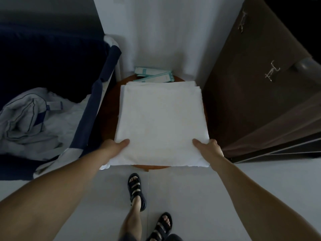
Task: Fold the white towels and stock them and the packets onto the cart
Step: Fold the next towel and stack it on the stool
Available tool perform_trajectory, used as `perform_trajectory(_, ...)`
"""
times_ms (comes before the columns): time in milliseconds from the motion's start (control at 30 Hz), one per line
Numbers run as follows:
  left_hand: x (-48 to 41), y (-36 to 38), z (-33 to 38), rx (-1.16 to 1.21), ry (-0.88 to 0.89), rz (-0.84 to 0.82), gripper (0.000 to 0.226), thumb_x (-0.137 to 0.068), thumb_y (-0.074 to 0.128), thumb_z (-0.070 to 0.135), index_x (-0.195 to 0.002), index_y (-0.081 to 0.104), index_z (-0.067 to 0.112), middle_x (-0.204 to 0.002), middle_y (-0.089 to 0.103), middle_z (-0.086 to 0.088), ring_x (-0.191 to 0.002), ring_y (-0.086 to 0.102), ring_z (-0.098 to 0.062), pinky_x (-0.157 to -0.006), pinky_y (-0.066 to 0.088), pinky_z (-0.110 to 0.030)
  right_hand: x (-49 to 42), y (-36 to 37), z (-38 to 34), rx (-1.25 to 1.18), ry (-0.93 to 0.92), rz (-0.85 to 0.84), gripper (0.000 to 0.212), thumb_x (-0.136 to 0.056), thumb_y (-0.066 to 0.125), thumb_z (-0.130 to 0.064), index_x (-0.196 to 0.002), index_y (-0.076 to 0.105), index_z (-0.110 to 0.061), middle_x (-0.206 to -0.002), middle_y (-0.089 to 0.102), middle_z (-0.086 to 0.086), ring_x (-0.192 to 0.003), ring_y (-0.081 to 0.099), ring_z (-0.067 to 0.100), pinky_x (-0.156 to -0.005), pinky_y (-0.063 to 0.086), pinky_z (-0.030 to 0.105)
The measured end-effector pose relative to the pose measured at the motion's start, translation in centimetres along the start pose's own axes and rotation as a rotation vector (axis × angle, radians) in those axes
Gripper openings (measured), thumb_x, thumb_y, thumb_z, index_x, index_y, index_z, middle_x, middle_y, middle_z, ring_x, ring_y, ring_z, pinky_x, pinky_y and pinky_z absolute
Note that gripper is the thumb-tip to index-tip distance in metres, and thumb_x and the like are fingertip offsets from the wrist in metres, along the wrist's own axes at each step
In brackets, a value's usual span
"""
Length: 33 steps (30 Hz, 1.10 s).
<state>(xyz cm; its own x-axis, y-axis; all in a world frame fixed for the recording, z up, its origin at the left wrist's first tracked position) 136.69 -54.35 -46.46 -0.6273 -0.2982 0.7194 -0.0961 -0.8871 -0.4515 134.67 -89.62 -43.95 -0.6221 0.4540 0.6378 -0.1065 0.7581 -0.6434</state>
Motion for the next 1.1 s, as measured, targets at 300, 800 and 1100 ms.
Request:
perform_trajectory(300,0.4,-2.4,3.1,-0.042,-0.033,-0.101,0.078,-0.078,0.078,0.049,-0.131,0.052,-0.002,-0.116,0.064,-0.018,-0.1,0.063,-0.033,-0.087,0.055,-0.04,0.1,-1.8,-2.7,-0.171,-0.03,-0.064,0.078,-0.073,0.081,-0.053,-0.127,0.055,-0.004,-0.116,0.062,0.009,-0.102,0.061,0.03,-0.091,0.052,0.04)
perform_trajectory(800,-5.7,-2.1,6.9,0.281,0.018,-0.261,0.053,-0.081,0.079,0.035,-0.12,0.06,0.005,-0.114,0.068,-0.014,-0.105,0.064,-0.032,-0.09,0.053,-0.041,-5.6,-1.5,-6.2,-0.547,-0.034,-0.251,0.048,-0.082,0.08,-0.03,-0.117,0.066,-0.001,-0.104,0.075,0.015,-0.091,0.074,0.034,-0.085,0.059,0.049)
perform_trajectory(1100,-5.6,-2.9,11.2,0.364,0.228,-0.293,0.04,-0.09,0.068,0.013,-0.127,0.054,0.019,-0.116,0.067,-0.007,-0.101,0.066,-0.027,-0.074,0.057,-0.037,-5.2,-3.6,-9.8,-0.532,-0.256,-0.265,0.046,-0.088,0.069,-0.005,-0.123,0.057,-0.032,-0.117,0.068,0.003,-0.101,0.068,0.028,-0.083,0.056,0.043)
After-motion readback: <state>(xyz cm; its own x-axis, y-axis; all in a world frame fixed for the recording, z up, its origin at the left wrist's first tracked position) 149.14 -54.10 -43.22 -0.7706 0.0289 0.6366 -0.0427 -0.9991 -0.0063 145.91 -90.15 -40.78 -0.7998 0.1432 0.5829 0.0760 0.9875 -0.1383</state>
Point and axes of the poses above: each hand's wrist, its own x-axis away from the middle knuckle, its own y-axis out of the palm, z = x × y, the point moved 1 cm from there along -x, towards the middle knuckle
